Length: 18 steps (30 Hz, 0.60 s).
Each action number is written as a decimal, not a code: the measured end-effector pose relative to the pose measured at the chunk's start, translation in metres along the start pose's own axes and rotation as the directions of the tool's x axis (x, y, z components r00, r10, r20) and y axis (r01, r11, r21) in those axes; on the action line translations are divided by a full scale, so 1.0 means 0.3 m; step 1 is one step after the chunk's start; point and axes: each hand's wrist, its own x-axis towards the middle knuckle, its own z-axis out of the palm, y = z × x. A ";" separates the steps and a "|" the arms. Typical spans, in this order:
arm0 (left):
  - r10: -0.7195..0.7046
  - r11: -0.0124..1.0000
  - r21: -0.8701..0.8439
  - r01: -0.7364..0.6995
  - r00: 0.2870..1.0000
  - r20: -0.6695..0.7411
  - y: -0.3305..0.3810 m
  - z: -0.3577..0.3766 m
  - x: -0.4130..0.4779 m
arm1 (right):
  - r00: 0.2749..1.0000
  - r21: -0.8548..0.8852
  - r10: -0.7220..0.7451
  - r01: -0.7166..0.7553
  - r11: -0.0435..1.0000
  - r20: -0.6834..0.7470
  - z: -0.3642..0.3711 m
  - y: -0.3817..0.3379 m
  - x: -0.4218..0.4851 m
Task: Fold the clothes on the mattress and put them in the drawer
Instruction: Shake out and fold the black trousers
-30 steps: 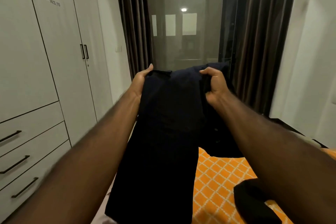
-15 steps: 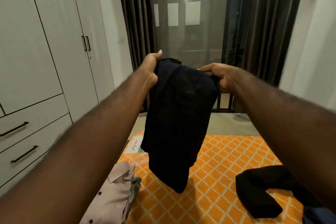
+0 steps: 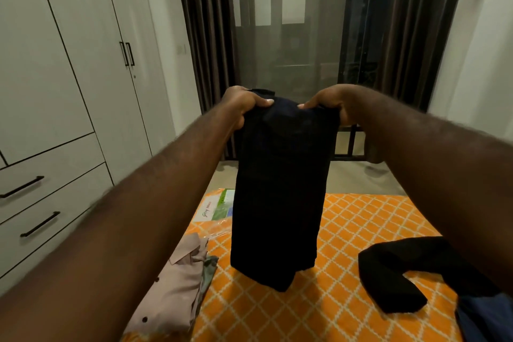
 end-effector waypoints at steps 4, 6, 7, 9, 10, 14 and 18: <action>-0.015 0.988 0.149 0.033 0.993 -0.120 -0.035 0.026 0.021 | 0.998 -0.273 0.056 -0.064 0.960 -0.037 0.028 -0.042 0.012; 0.020 0.974 0.227 0.016 0.988 -0.156 -0.043 0.041 0.017 | 0.996 -0.380 0.078 -0.091 0.921 -0.049 0.035 -0.057 0.017; 0.053 0.962 0.274 -0.007 0.985 -0.161 -0.045 0.046 0.020 | 0.995 -0.418 0.083 -0.101 0.903 -0.062 0.036 -0.063 0.017; 0.139 0.934 0.350 -0.073 0.976 -0.166 -0.038 0.048 0.021 | 0.993 -0.474 0.066 -0.103 0.874 -0.093 0.037 -0.074 0.022; 0.154 0.929 0.358 -0.092 0.977 -0.149 -0.034 0.045 0.030 | 0.993 -0.506 0.036 -0.090 0.858 -0.115 0.034 -0.080 0.029; 0.075 0.946 0.311 -0.092 0.995 0.069 -0.002 0.000 0.014 | 0.996 -0.426 -0.043 0.007 0.905 -0.076 -0.001 -0.084 0.051; 0.030 0.880 0.449 -0.153 0.962 0.270 0.015 -0.043 -0.008 | 0.962 -0.323 -0.092 0.175 0.930 0.258 -0.072 -0.062 0.050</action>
